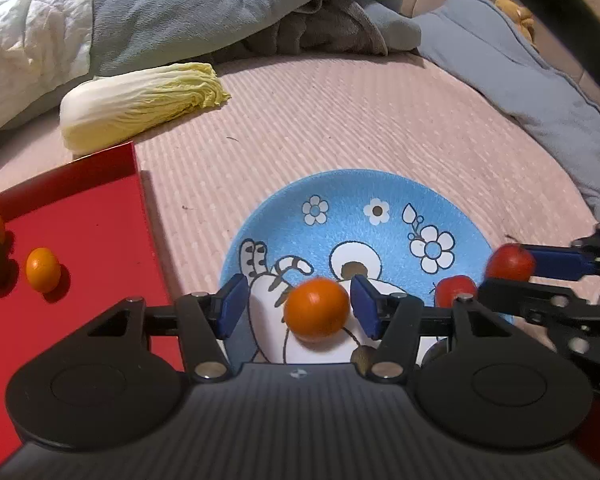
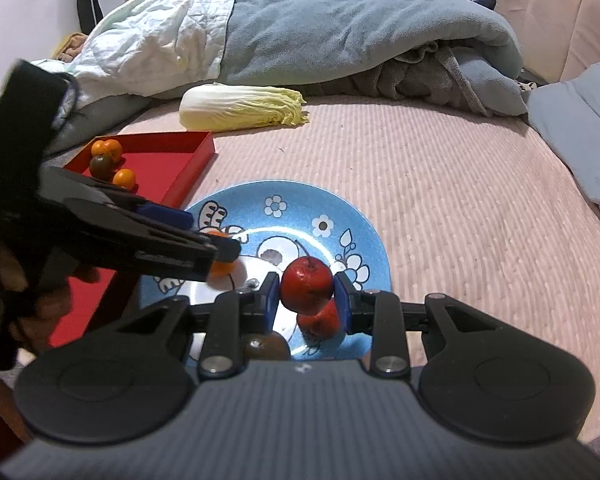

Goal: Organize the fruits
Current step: 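Open the left gripper to drop the mandarin while the right gripper releases the apple, then move both open grippers back over the red tray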

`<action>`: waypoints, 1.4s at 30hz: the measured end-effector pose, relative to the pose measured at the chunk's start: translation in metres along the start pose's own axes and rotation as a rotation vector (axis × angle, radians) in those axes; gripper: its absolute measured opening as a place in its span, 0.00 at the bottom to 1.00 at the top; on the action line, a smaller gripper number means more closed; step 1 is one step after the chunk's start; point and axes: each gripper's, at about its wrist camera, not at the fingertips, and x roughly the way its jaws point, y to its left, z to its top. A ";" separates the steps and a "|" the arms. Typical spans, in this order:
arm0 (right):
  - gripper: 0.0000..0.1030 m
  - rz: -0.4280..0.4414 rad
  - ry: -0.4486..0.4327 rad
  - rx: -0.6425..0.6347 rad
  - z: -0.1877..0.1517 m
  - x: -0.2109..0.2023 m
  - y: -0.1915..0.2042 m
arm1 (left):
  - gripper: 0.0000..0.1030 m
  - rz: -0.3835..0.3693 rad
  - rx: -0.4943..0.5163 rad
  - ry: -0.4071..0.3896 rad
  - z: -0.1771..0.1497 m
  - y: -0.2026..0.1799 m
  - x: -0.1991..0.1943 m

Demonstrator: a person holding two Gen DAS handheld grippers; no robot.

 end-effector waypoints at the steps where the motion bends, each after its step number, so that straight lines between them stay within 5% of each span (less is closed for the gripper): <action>1: 0.32 -0.002 0.002 -0.004 0.000 0.003 0.000 | 0.61 -0.004 -0.002 -0.003 -0.001 0.002 -0.003; 23: 0.32 -0.078 0.071 -0.070 0.013 0.079 -0.003 | 0.61 0.019 -0.096 -0.041 -0.011 0.054 -0.039; 26: 0.32 -0.076 0.072 -0.074 0.013 0.080 -0.001 | 0.61 0.036 -0.110 -0.036 -0.014 0.062 -0.042; 29: 0.43 -0.073 0.047 -0.066 0.014 0.075 0.001 | 0.61 0.053 -0.130 -0.037 -0.017 0.071 -0.046; 42: 0.43 0.026 -0.046 -0.086 0.027 0.038 0.033 | 0.61 0.141 -0.222 -0.058 -0.027 0.113 -0.068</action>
